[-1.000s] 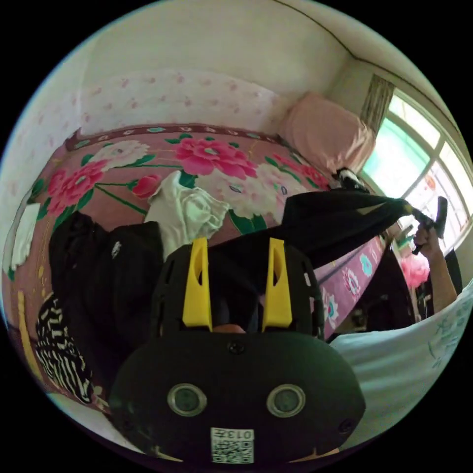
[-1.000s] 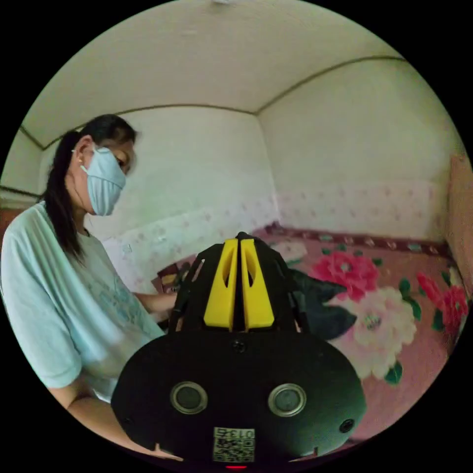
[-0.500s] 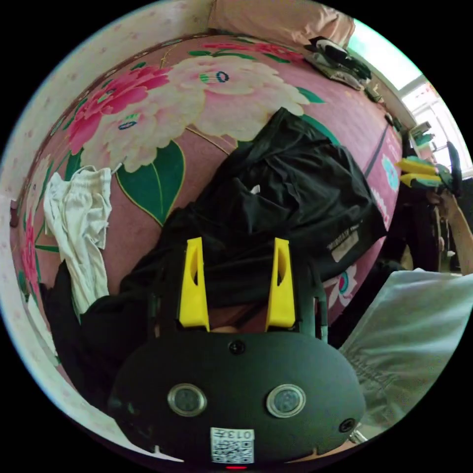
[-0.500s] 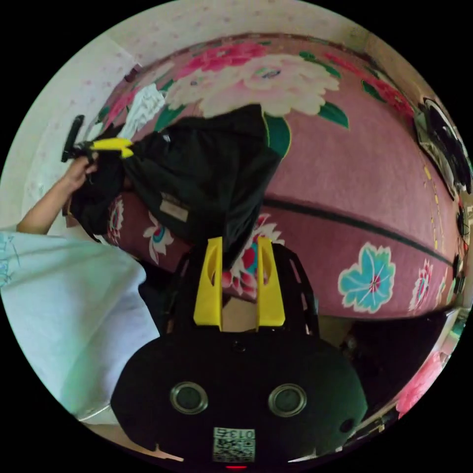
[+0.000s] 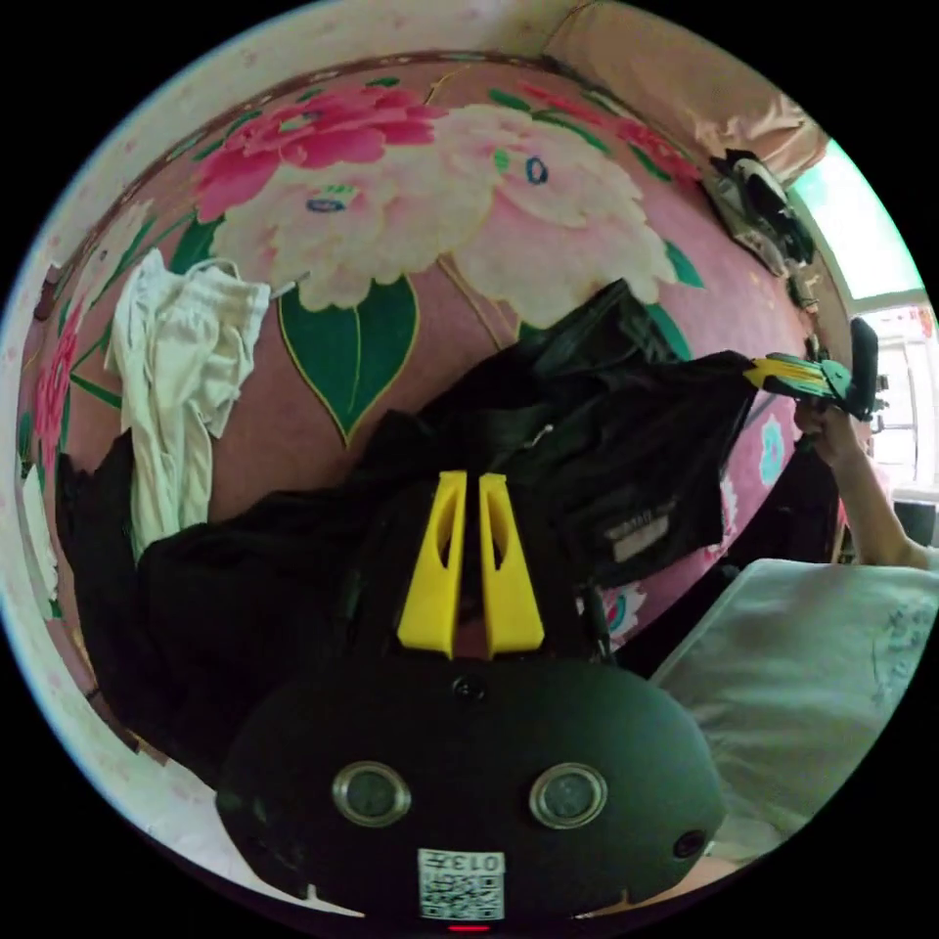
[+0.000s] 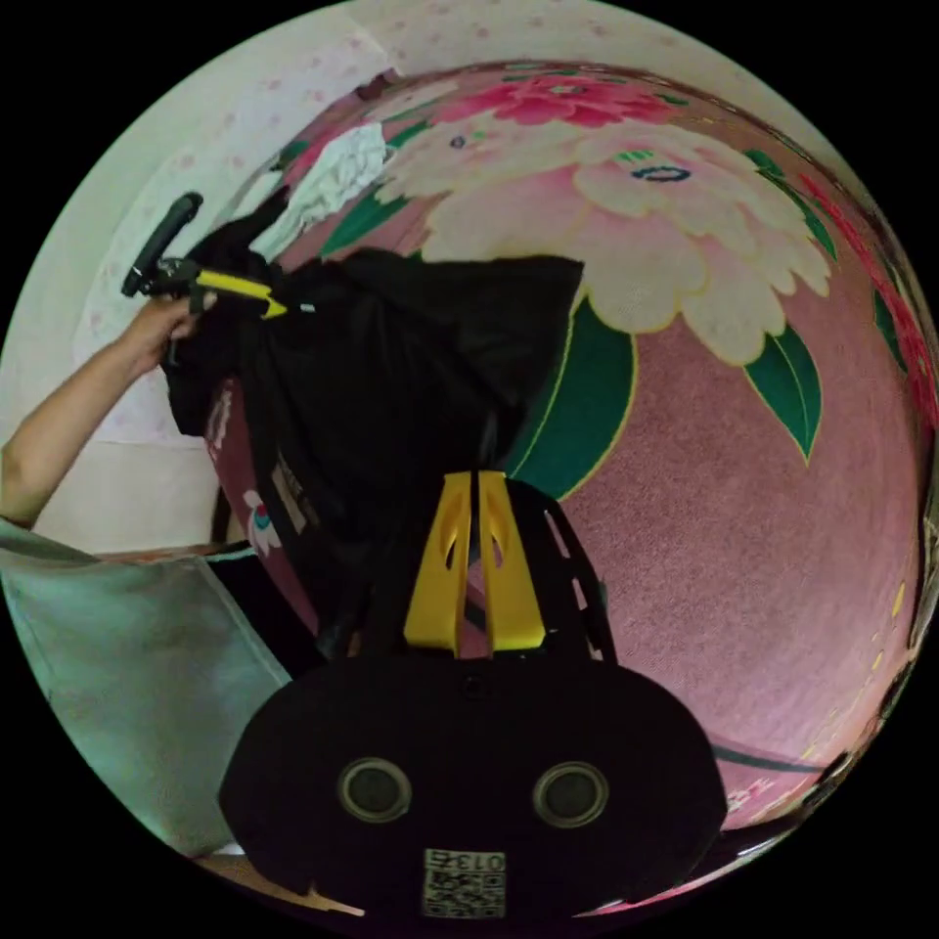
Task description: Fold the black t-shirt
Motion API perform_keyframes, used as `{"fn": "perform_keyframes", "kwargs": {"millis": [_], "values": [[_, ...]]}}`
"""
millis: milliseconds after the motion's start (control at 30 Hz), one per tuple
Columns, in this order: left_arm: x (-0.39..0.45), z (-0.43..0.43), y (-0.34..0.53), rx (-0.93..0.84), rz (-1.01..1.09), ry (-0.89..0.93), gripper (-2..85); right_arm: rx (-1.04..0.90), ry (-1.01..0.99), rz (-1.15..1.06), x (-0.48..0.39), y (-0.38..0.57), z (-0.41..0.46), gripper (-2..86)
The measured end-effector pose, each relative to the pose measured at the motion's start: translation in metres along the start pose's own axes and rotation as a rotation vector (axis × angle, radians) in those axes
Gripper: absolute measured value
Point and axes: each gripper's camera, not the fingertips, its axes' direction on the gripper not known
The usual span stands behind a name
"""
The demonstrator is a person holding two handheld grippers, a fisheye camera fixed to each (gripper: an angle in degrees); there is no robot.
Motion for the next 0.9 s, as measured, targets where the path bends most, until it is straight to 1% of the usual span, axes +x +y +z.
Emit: {"fn": "perform_keyframes", "kwargs": {"millis": [33, 67, 133, 167, 200, 233, 267, 300, 333, 367, 400, 433, 467, 500, 533, 600, 667, 700, 733, 767, 833, 867, 900], "values": [[0.007, -0.021, 0.001, 0.069, 0.019, 0.034, 1.1, 0.099, 0.033, -0.029, -0.003, 0.019, -0.035, 0.9], [0.012, -0.033, 0.002, 0.118, 0.032, 0.064, 1.0, 0.139, 0.066, -0.047, -0.006, 0.028, -0.052, 0.9], [0.037, -0.078, 0.009, 0.34, 0.145, 0.235, 0.9, 0.29, 0.197, -0.084, -0.019, 0.066, -0.124, 0.8], [0.045, -0.085, 0.011, 0.383, 0.186, 0.282, 0.9, 0.329, 0.23, -0.086, -0.023, 0.077, -0.142, 0.7], [0.062, -0.094, 0.013, 0.424, 0.258, 0.352, 0.9, 0.41, 0.286, -0.093, -0.033, 0.099, -0.177, 0.7], [0.079, -0.091, 0.012, 0.414, 0.304, 0.374, 1.0, 0.485, 0.32, -0.11, -0.045, 0.123, -0.208, 0.7], [0.087, -0.087, 0.011, 0.394, 0.323, 0.372, 1.0, 0.515, 0.331, -0.122, -0.052, 0.136, -0.221, 0.7], [0.104, -0.073, 0.009, 0.331, 0.365, 0.357, 1.1, 0.541, 0.357, -0.14, -0.065, 0.159, -0.239, 0.7], [0.117, -0.056, 0.006, 0.252, 0.385, 0.347, 1.4, 0.531, 0.414, -0.133, -0.078, 0.18, -0.249, 0.7], [0.122, -0.047, 0.006, 0.223, 0.383, 0.349, 1.6, 0.522, 0.449, -0.129, -0.085, 0.19, -0.252, 0.7], [0.131, -0.033, 0.007, 0.206, 0.379, 0.389, 2.2, 0.501, 0.506, -0.123, -0.099, 0.21, -0.254, 0.7], [0.139, -0.019, 0.008, 0.188, 0.371, 0.466, 3.2, 0.471, 0.54, -0.122, -0.112, 0.229, -0.253, 0.7], [0.143, -0.01, 0.009, 0.163, 0.37, 0.503, 4.0, 0.452, 0.549, -0.121, -0.118, 0.238, -0.251, 0.7], [0.155, 0.006, 0.012, 0.09, 0.389, 0.532, 5.7, 0.419, 0.56, -0.101, -0.126, 0.257, -0.246, 0.7], [0.169, 0.021, 0.016, 0.013, 0.43, 0.506, 7.2, 0.392, 0.557, -0.063, -0.132, 0.277, -0.239, 0.7], [0.187, 0.033, 0.023, -0.047, 0.485, 0.422, 9.7, 0.329, 0.548, 0.007, -0.136, 0.306, -0.226, 0.8], [0.195, 0.028, 0.026, 0.021, 0.504, 0.333, 12.1, 0.286, 0.554, 0.08, -0.14, 0.334, -0.214, 0.8], [0.202, 0.021, 0.026, 0.095, 0.533, 0.262, 13.3, 0.27, 0.541, 0.122, -0.143, 0.353, -0.21, 0.8], [0.215, 0.015, 0.024, 0.136, 0.6, 0.142, 14.3, 0.265, 0.533, 0.164, -0.146, 0.371, -0.208, 0.8], [0.224, 0.015, 0.022, 0.143, 0.65, 0.067, 14.6, 0.266, 0.532, 0.182, -0.148, 0.38, -0.207, 0.8], [0.267, 0.03, 0.021, 0.107, 0.885, -0.221, 14.8, 0.281, 0.523, 0.237, -0.156, 0.41, -0.211, 0.8], [0.278, 0.035, 0.023, 0.097, 0.949, -0.265, 14.5, 0.285, 0.525, 0.247, -0.158, 0.417, -0.213, 0.8], [0.297, 0.047, 0.026, 0.091, 1.054, -0.334, 12.9, 0.292, 0.534, 0.26, -0.164, 0.429, -0.216, 0.8]]}}
